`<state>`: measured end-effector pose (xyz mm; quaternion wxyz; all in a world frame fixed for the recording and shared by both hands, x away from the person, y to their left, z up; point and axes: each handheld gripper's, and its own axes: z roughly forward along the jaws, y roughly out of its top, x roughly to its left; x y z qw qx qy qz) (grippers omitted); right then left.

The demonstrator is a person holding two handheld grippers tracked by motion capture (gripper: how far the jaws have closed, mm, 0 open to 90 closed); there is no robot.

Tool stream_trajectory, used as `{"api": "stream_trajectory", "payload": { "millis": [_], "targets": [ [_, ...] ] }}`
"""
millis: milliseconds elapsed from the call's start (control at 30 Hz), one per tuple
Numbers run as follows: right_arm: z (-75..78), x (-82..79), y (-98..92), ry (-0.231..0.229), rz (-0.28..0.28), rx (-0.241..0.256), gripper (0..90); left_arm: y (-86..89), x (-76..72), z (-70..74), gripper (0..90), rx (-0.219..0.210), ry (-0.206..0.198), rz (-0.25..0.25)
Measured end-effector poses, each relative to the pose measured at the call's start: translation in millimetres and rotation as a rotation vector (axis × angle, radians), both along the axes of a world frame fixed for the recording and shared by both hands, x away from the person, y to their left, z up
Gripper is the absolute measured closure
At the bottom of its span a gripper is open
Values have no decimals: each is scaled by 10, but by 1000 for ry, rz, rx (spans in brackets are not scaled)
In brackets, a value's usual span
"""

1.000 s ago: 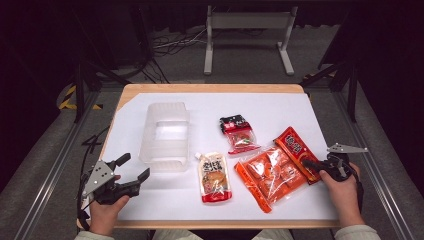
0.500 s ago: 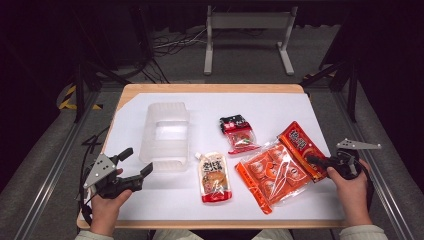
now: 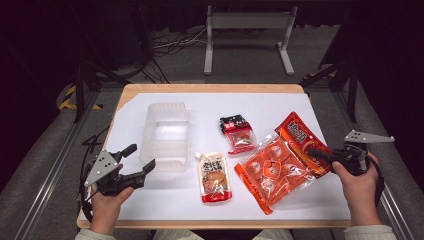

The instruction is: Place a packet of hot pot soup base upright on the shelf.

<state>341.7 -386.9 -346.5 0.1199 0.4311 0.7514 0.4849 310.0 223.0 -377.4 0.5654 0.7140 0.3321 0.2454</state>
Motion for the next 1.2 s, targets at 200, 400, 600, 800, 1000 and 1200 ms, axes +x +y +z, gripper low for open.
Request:
{"api": "stream_trajectory", "payload": {
  "millis": [200, 400, 600, 800, 1000, 1200],
  "targets": [
    [211, -35, 129, -36, 46, 5, 900, -43, 28, 49, 248, 5, -3, -13],
    [359, -73, 240, -54, 90, 12, 900, -73, 35, 116, 271, 43, -15, 2],
    [480, -118, 366, -75, 143, 15, 900, -107, 61, 138, 256, 49, -5, 26],
    [606, -146, 453, -88, 185, 30, 900, -126, 93, 154, 234, 48, -3, 28],
    [688, -159, 502, -94, 219, 45, 900, -140, 141, 144, 217, 44, 6, 22],
    [787, -159, 572, -104, 261, 52, 900, -183, 201, 137, 287, 48, 33, -37]
  ]
}}
